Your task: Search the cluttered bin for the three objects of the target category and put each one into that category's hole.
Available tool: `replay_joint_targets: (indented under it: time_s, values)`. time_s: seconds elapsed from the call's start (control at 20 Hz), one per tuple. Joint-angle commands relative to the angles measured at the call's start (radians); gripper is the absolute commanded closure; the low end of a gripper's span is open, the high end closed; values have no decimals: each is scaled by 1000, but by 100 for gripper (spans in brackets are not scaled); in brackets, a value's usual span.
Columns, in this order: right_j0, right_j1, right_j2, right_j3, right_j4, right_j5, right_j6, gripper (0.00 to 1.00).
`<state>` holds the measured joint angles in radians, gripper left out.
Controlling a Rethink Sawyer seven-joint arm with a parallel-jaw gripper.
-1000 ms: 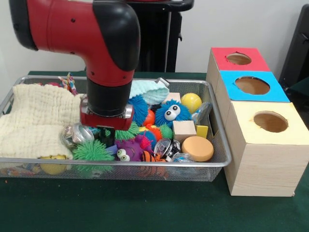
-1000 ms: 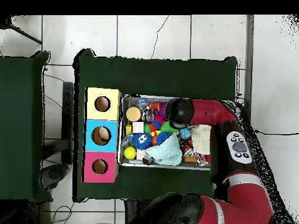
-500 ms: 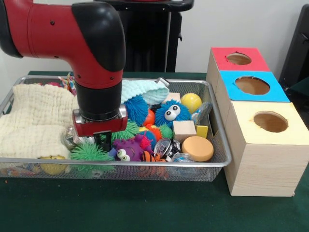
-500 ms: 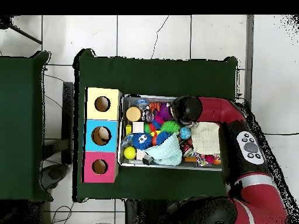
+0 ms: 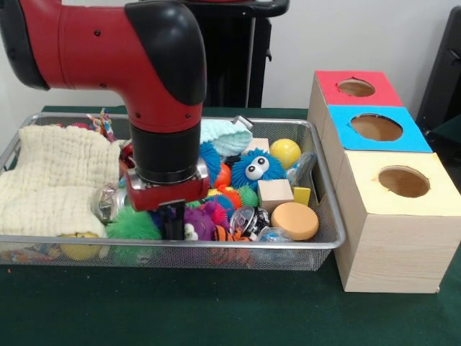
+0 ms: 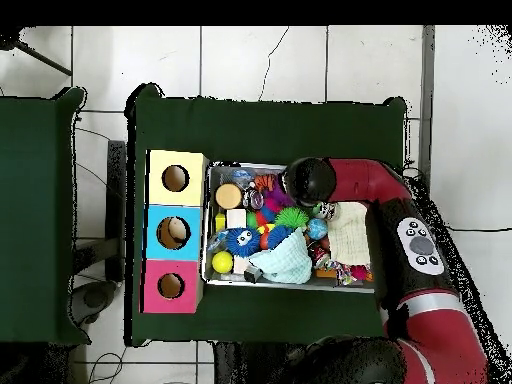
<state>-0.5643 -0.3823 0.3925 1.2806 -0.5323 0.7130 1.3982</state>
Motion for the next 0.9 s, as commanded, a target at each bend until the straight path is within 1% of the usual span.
replay_joint_targets:
  time_s: [0.05,0.15,0.35,0.9]
  values:
    - [14,73,155,5,-59,-61,-241,100]
    - [19,79,151,-1,-70,-66,-222,100]
    - [59,84,115,-36,-96,-56,-180,100]
    - [73,95,90,-25,-124,-110,-137,100]
